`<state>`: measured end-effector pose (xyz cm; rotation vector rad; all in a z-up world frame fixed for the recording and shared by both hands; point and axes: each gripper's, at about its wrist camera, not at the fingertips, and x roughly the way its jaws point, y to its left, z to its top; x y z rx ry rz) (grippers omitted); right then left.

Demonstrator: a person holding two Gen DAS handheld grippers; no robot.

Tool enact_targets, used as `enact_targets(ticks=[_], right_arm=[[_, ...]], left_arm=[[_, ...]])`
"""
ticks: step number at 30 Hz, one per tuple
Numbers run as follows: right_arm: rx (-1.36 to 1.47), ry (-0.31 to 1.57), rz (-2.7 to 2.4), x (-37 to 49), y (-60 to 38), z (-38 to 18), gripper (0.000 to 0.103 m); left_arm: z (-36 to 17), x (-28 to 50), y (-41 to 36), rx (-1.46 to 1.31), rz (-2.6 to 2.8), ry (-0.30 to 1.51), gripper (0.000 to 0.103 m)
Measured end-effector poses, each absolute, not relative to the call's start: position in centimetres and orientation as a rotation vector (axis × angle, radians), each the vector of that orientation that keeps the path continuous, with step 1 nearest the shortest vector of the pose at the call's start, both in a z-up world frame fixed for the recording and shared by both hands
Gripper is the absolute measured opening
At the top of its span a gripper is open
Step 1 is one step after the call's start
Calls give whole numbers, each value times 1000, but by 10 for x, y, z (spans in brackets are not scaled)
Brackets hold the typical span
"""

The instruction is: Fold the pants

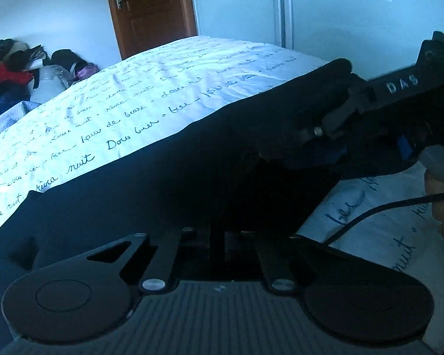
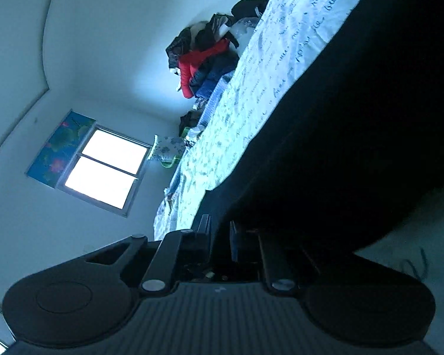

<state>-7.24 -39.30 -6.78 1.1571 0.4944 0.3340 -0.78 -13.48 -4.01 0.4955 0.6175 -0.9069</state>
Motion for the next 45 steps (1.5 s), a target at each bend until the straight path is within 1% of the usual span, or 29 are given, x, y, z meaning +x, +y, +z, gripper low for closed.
enact_targets(ticks=[3,6,7,8,9,10,11,12,15,16,21,22,23,27,29,34,39,45], right_arm=[[1080,541,340,-83,-392,-61,14],[965,519,211,-100,-406,-44,14],[952,491,141,-108,-420,-39,19],[952,466,73,-114,-434,-37,30],[967,443,-13,-120,-451,-36,38],[991,426,-93,-125,-467,-37,62],[1013,410,-154,-129,-481,-39,72],[1030,395,-189,-131,-493,-41,70],[1079,400,-194,-121,-522,-43,70],[1082,413,-195,-114,-527,-40,72],[971,460,-136,-60,-530,-6,73],[929,468,-121,-44,-528,1,76],[891,480,-125,-28,-527,6,77],[851,543,-136,16,-533,9,77],[860,518,-145,19,-535,11,77],[898,386,-191,-12,-538,7,77],[1026,392,-155,-23,-549,-21,78],[990,417,-230,1,-559,-33,77]], left_arm=[[-40,-14,-129,491,-940,612,12],[-45,-13,-125,466,-940,621,12],[-47,-10,-125,448,-938,632,12],[-49,-7,-125,429,-934,645,12],[-50,-5,-125,409,-932,659,12],[-50,-3,-124,392,-929,668,13],[-50,-3,-123,378,-927,673,13],[-50,-3,-122,366,-925,679,14],[-50,-4,-120,361,-922,682,14],[-50,-5,-121,363,-920,682,14],[-49,-5,-121,357,-908,695,15],[-49,-4,-121,357,-905,695,15],[-49,-5,-121,358,-903,696,15],[-48,-5,-122,365,-899,699,16],[-49,-5,-123,363,-900,702,16],[-50,-5,-123,363,-901,694,16],[-51,-6,-122,356,-902,692,16],[-51,-6,-122,355,-901,690,17]])
